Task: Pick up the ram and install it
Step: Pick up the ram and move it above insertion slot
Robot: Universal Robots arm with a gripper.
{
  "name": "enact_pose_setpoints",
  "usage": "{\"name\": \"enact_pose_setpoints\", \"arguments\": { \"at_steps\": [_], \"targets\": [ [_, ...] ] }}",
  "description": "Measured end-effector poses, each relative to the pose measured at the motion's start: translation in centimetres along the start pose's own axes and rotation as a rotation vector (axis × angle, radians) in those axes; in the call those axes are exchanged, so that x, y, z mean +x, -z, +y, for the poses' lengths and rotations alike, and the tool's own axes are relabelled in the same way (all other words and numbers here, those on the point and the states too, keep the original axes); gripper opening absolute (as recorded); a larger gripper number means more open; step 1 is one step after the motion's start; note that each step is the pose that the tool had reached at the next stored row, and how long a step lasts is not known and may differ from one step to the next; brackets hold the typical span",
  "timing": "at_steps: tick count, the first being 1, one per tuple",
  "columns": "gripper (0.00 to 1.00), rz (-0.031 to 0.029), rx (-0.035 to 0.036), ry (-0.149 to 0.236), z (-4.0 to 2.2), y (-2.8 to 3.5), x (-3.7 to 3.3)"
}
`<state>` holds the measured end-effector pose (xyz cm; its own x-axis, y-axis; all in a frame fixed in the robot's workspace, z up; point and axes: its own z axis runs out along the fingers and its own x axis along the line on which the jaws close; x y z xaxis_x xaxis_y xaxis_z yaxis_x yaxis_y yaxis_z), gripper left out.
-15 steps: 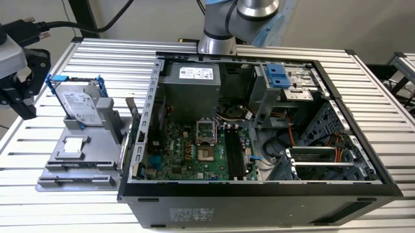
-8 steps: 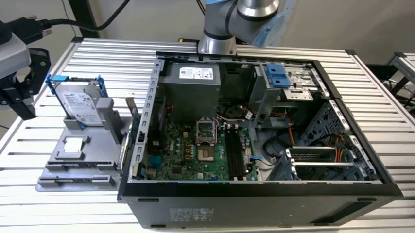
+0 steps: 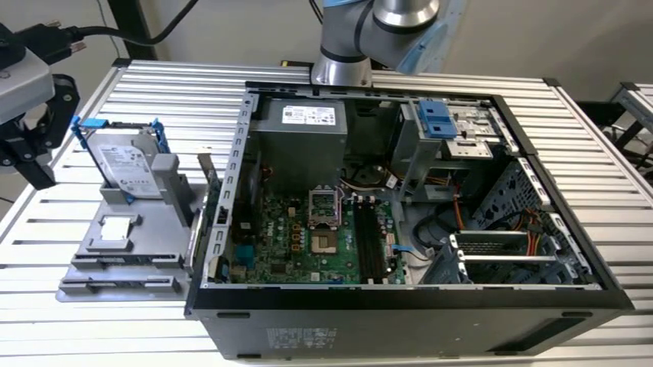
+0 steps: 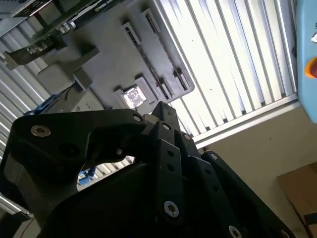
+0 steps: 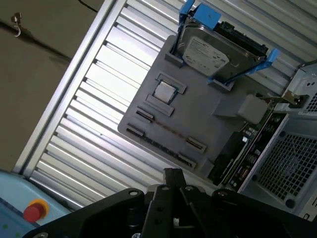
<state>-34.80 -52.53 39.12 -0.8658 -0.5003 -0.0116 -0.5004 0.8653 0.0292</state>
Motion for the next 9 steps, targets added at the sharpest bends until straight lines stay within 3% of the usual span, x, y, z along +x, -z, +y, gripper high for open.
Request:
{"name": "enact_pose_setpoints", "arguments": {
  "at_steps": [9],
  "targets": [
    [0.00, 0.0031, 0.0016, 0.061, 0.02, 0.00, 0.03]
  ]
}}
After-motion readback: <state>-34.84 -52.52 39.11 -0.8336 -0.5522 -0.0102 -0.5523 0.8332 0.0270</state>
